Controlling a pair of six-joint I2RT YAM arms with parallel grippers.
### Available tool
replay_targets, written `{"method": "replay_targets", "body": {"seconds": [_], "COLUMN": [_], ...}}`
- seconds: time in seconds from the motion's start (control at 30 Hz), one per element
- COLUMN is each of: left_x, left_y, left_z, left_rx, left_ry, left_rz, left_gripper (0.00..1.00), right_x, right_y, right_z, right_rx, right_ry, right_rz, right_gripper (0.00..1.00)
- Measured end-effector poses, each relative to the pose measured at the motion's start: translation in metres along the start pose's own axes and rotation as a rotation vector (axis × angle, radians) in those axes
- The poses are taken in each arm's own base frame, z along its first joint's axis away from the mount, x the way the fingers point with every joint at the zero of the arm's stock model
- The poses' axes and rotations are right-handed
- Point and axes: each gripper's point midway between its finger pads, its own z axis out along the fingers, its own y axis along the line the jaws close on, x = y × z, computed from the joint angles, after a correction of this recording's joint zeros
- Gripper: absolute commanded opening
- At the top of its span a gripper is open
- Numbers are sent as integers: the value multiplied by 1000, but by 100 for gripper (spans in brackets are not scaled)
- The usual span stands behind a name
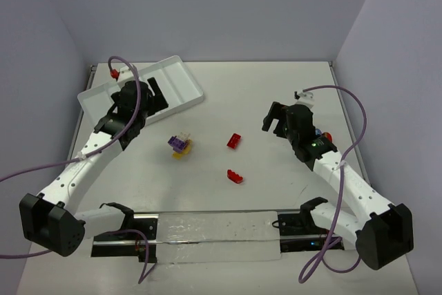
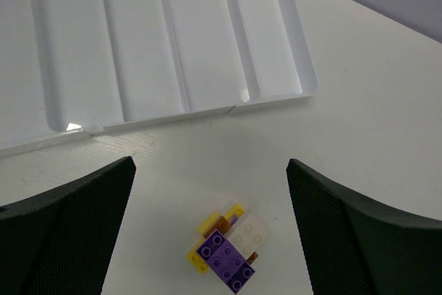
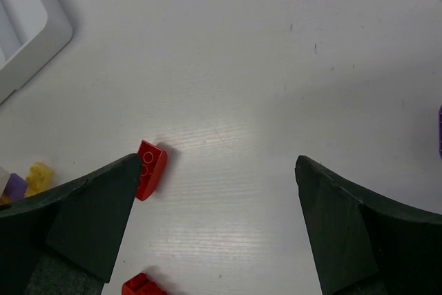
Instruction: Sort the legos into containers by color
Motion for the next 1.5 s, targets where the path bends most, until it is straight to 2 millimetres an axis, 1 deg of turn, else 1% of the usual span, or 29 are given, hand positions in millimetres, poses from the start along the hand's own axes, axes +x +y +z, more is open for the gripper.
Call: {"method": "replay_targets", "body": {"seconds": [0.2, 0.33, 0.47, 0.57, 0.67, 0.83, 0.87, 0.97, 1.1, 1.2, 1.3, 1.4, 1.5], "left_x": [9, 28, 41, 56, 77, 109, 114, 129, 151, 155, 149, 140, 140], "left_y": [-2, 4, 4, 2, -2, -18, -21, -21, -21, -26, -38, -54, -61], "left_z": [-1, -1, -6, -13, -25, -44, -45, -39, -26, -21, -18, -11, -4], "left_rx": [23, 24, 10, -10, -32, -40, -42, -68, -65, -33, 23, 77, 106], "left_ry": [24, 70, 111, 157, 217, 294, 306, 340, 408, 438, 441, 432, 436], "left_rz": [11, 14, -10, -35, -70, -126, -131, -112, 58, 191, 287, 362, 440], "left_gripper": [99, 98, 97, 95, 92, 89, 88, 89, 89, 89, 89, 89, 88], "right_x": [-4, -1, 6, 12, 14, 21, 23, 25, 24, 21, 20, 21, 21], "right_y": [3, -1, -2, 0, 1, 4, 5, 5, 7, 8, 8, 9, 10], "right_z": [-6, -5, -2, 1, 2, 8, 9, 10, 8, 6, 6, 6, 5], "right_rx": [-22, -5, 5, -4, -9, -17, -17, -17, -23, -29, -32, -36, -36], "right_ry": [-17, -9, 21, 46, 55, 82, 90, 98, 93, 83, 81, 84, 85], "right_rz": [9, 5, 3, 8, 15, 27, 27, 31, 34, 38, 42, 48, 51], "right_gripper": [100, 100, 100, 100, 100, 100, 100, 100, 100, 100, 100, 100, 100]}}
